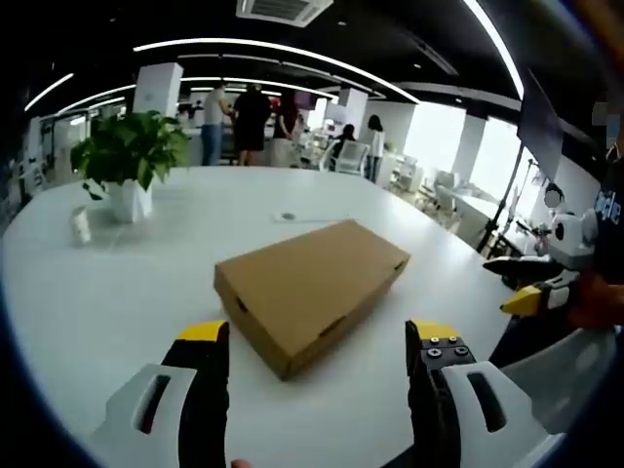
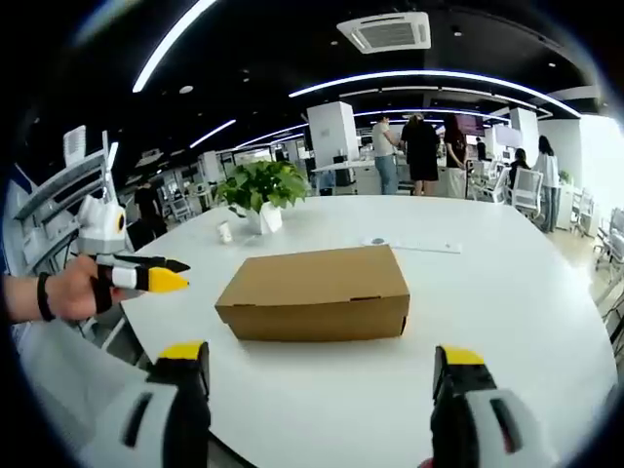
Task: Operate the shoe box by opening the lid, removing the specified soft item, and placing it in the target area until the item is outside and the box remains undamaged.
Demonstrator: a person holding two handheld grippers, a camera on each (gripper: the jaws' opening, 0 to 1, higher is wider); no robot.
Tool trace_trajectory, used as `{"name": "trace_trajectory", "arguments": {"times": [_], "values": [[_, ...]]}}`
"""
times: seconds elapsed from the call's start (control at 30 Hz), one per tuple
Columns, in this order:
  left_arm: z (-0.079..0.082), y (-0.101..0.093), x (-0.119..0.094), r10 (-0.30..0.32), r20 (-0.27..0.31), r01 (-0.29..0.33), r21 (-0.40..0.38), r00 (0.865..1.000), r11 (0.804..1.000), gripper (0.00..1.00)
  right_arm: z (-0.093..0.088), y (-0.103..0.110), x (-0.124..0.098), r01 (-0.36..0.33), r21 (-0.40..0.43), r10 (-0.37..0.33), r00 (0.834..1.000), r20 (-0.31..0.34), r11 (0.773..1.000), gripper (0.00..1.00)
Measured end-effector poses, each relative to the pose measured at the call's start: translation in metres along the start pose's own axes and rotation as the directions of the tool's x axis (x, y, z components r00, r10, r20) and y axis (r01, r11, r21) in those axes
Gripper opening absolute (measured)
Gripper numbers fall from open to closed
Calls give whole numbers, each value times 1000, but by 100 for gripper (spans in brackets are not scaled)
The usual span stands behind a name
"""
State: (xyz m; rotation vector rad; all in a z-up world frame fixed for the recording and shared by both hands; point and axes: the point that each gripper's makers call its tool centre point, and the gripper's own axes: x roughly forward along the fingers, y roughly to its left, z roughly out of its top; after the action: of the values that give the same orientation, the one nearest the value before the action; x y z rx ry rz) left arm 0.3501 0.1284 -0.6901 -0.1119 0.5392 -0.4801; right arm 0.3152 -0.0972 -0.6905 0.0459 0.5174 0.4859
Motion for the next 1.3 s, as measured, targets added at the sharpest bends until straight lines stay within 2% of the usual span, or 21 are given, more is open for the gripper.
{"name": "trace_trajectory", "arguments": {"times": [1.3], "values": [[-2,3,-4,9,2,-9,-12,1000,1000,75,-8,10,3,-34,-9,34,999,-30,999,95]]}}
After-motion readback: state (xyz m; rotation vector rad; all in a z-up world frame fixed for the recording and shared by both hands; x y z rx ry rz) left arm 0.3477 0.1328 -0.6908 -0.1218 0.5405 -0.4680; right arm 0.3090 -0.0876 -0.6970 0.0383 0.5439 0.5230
